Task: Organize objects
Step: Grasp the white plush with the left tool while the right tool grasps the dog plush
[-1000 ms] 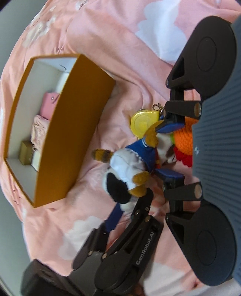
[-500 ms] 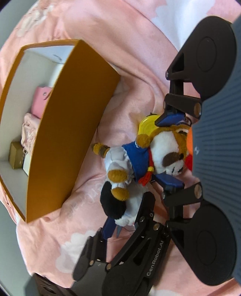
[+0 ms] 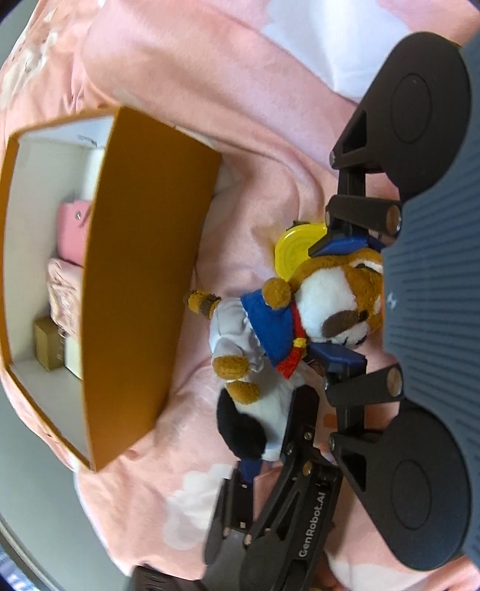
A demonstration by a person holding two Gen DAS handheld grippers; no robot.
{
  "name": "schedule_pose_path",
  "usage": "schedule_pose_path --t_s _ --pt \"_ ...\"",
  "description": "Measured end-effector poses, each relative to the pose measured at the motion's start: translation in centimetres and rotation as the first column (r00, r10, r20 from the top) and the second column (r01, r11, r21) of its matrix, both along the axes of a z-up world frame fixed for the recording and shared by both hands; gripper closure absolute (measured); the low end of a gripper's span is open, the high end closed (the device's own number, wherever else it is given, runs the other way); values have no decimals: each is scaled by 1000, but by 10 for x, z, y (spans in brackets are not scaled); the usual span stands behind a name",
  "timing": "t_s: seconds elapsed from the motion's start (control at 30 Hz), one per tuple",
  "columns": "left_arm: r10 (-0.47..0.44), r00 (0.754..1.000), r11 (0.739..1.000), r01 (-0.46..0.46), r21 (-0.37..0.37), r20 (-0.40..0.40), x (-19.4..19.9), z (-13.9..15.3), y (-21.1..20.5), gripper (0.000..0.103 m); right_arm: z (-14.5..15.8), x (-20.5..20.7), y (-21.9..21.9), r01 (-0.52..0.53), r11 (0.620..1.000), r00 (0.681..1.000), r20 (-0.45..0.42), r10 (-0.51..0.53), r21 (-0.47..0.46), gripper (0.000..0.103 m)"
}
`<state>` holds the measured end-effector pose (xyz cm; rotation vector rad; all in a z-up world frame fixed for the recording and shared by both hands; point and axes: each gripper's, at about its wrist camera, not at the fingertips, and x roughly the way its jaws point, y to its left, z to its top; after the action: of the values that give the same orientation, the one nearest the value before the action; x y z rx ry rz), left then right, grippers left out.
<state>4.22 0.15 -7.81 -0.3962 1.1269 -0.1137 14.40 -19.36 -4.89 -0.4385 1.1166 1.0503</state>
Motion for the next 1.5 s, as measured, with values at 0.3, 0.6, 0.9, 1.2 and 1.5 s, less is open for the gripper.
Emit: schedule_pose_path --t_s 0.3,0.6,0.9,1.2,1.5 --pt "33 995 997 -26 -75 97 -2 34 9 31 42 7 -17 109 987 994 0 -110 116 52" --pt "70 968 991 -39 -129 241 8 87 20 31 88 15 -20 148 963 985 51 -163 226 52" --pt "91 934 988 -41 -149 344 45 131 31 31 130 33 -21 177 923 968 110 -226 342 52" --pt "102 943 982 -45 -181 317 103 128 45 31 149 76 -11 258 870 939 105 -329 421 52" --pt "100 973 974 -53 -220 208 158 80 38 31 135 120 8 315 855 918 95 -385 412 52"
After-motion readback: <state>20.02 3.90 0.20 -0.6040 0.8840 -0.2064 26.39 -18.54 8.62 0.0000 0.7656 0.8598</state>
